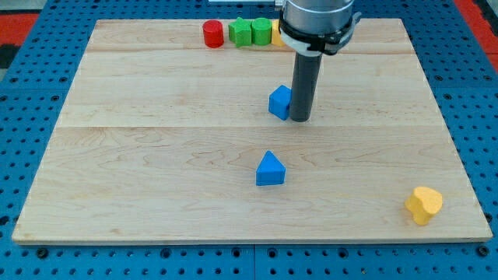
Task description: Move the blue triangle towards the center
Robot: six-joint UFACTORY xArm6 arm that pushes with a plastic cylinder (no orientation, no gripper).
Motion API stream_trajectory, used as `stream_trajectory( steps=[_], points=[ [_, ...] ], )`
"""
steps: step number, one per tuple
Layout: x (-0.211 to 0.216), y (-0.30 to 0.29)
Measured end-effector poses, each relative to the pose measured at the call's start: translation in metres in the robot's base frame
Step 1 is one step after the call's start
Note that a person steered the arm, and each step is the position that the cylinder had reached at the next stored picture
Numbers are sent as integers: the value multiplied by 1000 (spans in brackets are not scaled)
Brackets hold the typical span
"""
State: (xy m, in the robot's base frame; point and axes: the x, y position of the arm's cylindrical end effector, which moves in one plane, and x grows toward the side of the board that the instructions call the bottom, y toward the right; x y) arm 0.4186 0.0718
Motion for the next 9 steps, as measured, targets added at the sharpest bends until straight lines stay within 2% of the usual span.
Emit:
stream_trajectory(
  steps=[2, 4, 5, 8, 9],
  points=[
    [31, -2],
    [31, -61],
    [34, -49],
    [-11, -59],
    [-3, -59]
  ],
)
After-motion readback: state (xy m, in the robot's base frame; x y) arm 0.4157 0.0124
